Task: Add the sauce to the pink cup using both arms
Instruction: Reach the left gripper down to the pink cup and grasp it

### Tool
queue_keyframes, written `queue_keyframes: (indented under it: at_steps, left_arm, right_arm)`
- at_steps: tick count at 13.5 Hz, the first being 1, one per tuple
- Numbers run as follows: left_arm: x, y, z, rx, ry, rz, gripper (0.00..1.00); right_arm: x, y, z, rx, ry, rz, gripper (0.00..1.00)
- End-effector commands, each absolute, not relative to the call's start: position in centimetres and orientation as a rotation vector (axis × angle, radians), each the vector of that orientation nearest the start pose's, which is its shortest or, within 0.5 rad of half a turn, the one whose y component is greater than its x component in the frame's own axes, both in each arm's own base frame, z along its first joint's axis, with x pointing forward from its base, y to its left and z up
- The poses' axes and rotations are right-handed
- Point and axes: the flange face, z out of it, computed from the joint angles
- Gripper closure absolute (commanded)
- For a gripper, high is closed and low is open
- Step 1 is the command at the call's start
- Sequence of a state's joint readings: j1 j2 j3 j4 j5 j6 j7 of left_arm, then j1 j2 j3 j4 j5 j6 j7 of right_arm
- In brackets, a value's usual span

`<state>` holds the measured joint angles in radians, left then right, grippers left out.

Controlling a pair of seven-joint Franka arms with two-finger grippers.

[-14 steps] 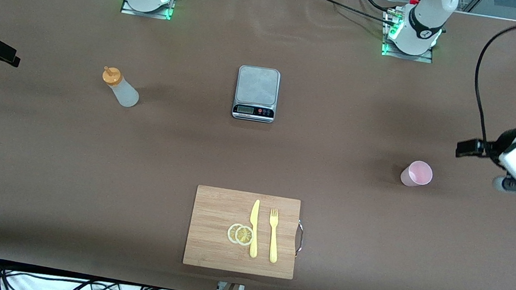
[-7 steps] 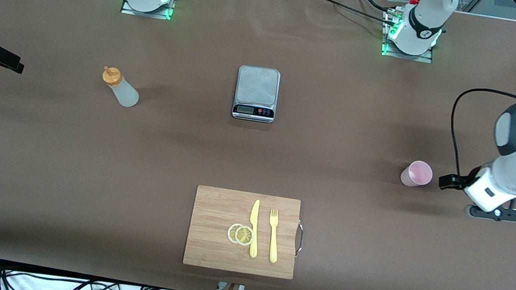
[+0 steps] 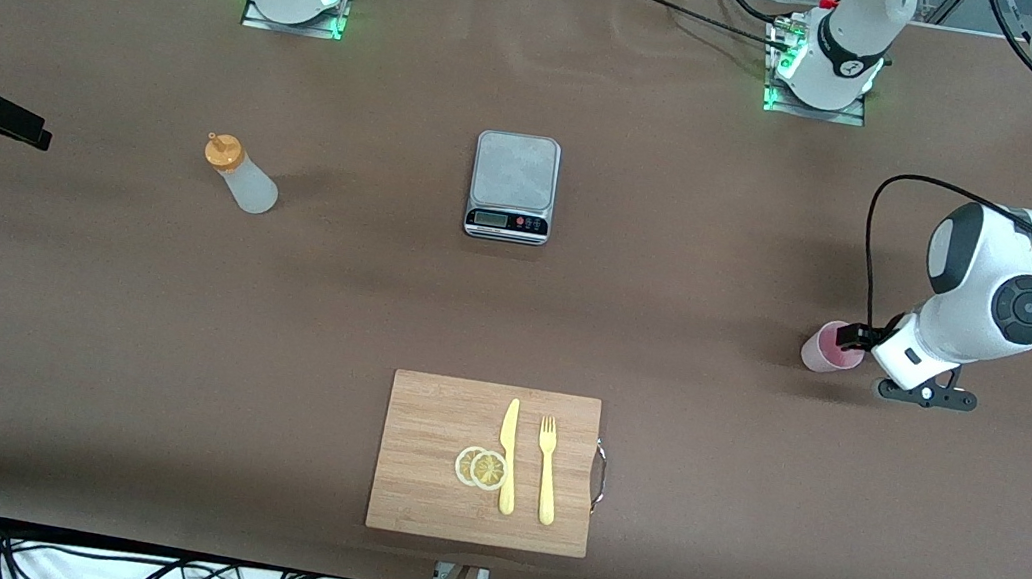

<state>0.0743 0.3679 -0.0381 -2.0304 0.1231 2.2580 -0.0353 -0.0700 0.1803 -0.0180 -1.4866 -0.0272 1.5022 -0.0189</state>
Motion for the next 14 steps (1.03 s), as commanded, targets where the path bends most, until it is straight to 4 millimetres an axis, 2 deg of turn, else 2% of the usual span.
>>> queue_keyframes:
  at_steps: [1, 3, 5, 6, 7, 8, 14]
  left_arm:
    - [58.1, 3.3, 24.2, -3.146, 0.04, 0.228, 0.05]
    - [58.2, 4.0, 23.3, -3.18, 0.016, 0.246, 0.15]
    - [58.2, 3.9, 23.0, -3.181, 0.014, 0.253, 0.19]
    - [58.2, 4.0, 22.9, -3.181, 0.012, 0.256, 0.29]
    - [58.1, 3.9, 22.8, -3.18, 0.005, 0.263, 0.6]
    - [58.1, 3.9, 22.8, -3.179, 0.0, 0.273, 1.0]
    - [58.4, 3.5, 23.5, -3.21, -0.055, 0.337, 1.0]
  right_arm:
    - [59.5, -5.7, 55.6, -3.139, 0.101, 0.274, 0.0]
    - [59.5, -5.7, 55.6, -3.138, 0.099, 0.282, 0.0]
    - [59.5, -5.8, 55.5, -3.142, 0.099, 0.285, 0.0]
    - [59.5, -5.8, 55.4, -3.142, 0.099, 0.287, 0.0]
    - [59.5, -5.8, 55.4, -3.145, 0.097, 0.288, 0.0]
    - [59.5, -5.8, 55.4, -3.146, 0.099, 0.288, 0.0]
    - [59.5, -5.8, 55.5, -3.146, 0.099, 0.286, 0.0]
